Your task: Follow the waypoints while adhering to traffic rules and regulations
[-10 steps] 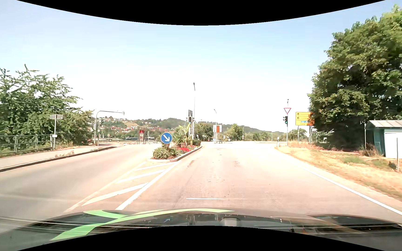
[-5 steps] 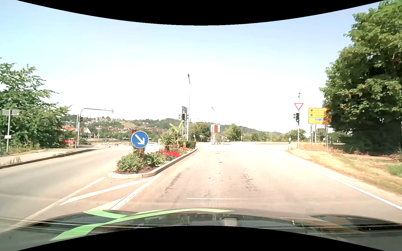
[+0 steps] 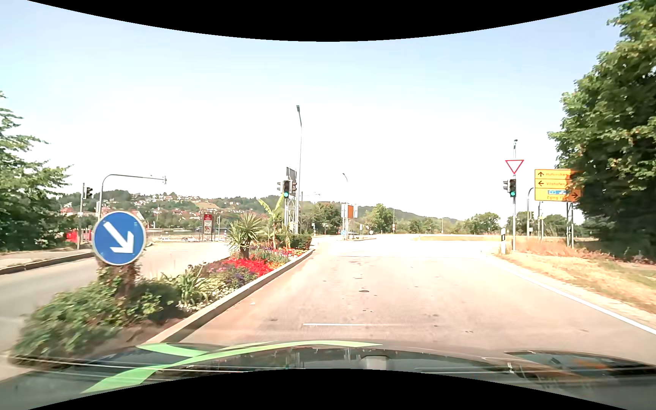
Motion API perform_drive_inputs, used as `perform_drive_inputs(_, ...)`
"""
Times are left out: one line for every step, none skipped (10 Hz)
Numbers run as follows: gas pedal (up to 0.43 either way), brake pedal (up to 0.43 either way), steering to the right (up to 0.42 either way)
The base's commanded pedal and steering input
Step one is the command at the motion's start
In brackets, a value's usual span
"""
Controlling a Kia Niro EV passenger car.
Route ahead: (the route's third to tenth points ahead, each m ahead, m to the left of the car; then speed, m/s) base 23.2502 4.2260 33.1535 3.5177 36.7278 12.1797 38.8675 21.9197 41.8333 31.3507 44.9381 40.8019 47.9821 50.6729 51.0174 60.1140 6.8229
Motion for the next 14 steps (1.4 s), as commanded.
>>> perform_drive_inputs(0.008,0.0,0.01)
perform_drive_inputs(0.008,0.0,0.011)
perform_drive_inputs(0.008,0.0,0.011)
perform_drive_inputs(0.02,0.0,0.011)
perform_drive_inputs(0.02,0.0,0.01)
perform_drive_inputs(0.02,0.0,0.01)
perform_drive_inputs(0.02,0.0,0.01)
perform_drive_inputs(0.039,0.0,0.011)
perform_drive_inputs(0.059,0.0,0.011)
perform_drive_inputs(0.067,0.0,0.013)
perform_drive_inputs(0.067,0.0,0.016)
perform_drive_inputs(0.059,0.0,0.018)
perform_drive_inputs(0.0,0.0,0.017)
perform_drive_inputs(0.0,0.0,0.014)
